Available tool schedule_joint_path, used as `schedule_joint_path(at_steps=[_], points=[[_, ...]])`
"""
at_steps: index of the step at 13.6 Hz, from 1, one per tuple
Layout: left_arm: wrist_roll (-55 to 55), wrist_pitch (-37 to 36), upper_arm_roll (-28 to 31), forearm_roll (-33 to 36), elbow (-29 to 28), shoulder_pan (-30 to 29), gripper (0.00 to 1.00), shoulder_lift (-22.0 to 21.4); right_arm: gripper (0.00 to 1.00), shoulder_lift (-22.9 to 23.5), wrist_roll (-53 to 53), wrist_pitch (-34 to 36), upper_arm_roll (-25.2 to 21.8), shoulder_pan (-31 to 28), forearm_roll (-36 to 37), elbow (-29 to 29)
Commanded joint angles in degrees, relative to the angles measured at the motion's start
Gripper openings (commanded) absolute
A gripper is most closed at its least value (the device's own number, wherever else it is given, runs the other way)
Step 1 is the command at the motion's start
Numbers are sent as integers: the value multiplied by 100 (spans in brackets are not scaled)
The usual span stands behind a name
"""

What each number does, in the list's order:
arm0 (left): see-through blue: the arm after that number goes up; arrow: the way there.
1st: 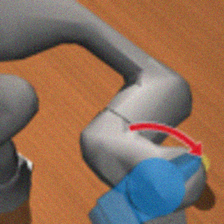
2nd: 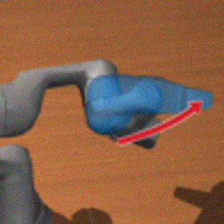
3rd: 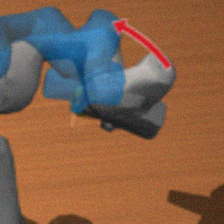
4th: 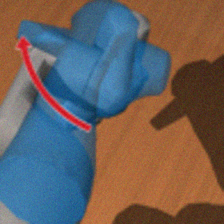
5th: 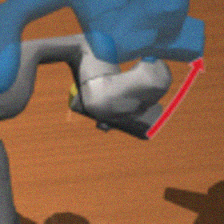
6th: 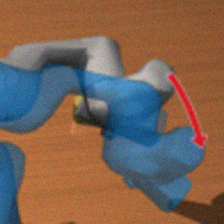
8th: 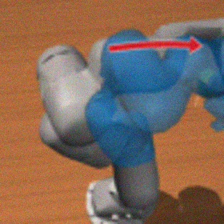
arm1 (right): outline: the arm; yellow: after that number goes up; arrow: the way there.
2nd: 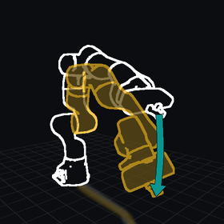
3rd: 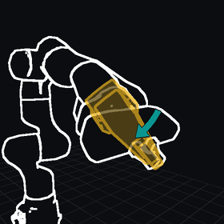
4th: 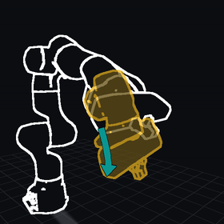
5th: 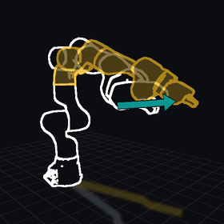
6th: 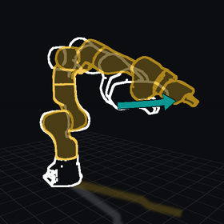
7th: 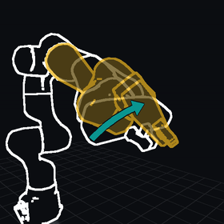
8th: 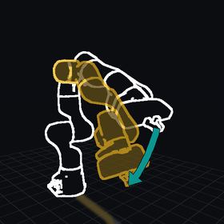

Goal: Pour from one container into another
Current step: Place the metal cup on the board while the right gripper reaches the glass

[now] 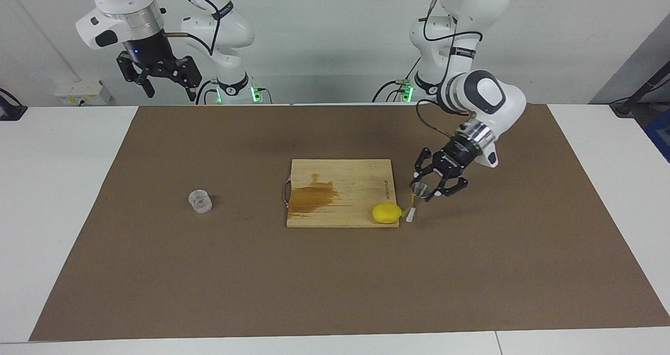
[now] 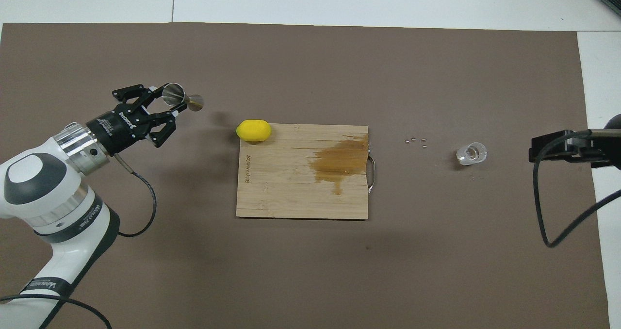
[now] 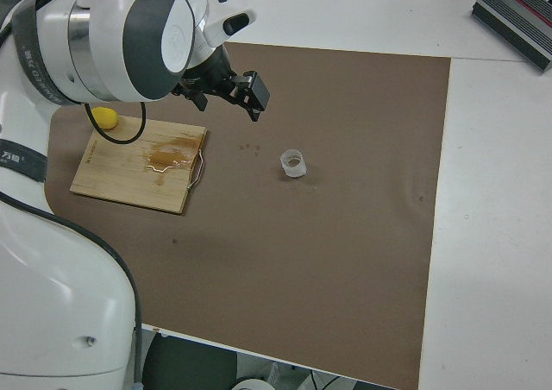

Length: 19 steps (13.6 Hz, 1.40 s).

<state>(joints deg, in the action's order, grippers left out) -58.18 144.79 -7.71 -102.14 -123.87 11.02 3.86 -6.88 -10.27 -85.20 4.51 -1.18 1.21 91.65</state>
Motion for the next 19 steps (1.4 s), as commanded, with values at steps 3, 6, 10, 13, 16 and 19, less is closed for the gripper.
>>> schedule_joint_path(at_steps=[3, 6, 10, 13, 16, 19], points=[[-211, 1402, 68, -1000, 478, 1639, 0, 300, 100, -139, -28, -137, -12, -101, -25, 169], [-202, 1498, 77, -1167, 582, 2210, 0, 580, 100, 221, -46, -347, -20, -163, 63, 117], [-220, 1631, 77, -1317, 1031, 2510, 0, 959, 100, 757, -545, -1058, -29, -181, 221, 117], [-202, 1631, 94, -1317, 1119, 2721, 0, 1117, 100, 1153, -1369, -1357, -21, -320, 125, 125], [-193, 1631, 112, -1291, 1189, 2818, 0, 1310, 100, 1592, -1917, -1464, -20, -583, -189, 134], [-193, 1631, 121, -1256, 1181, 2862, 0, 1372, 100, 1962, -2618, -1605, -20, -953, -796, 160]])
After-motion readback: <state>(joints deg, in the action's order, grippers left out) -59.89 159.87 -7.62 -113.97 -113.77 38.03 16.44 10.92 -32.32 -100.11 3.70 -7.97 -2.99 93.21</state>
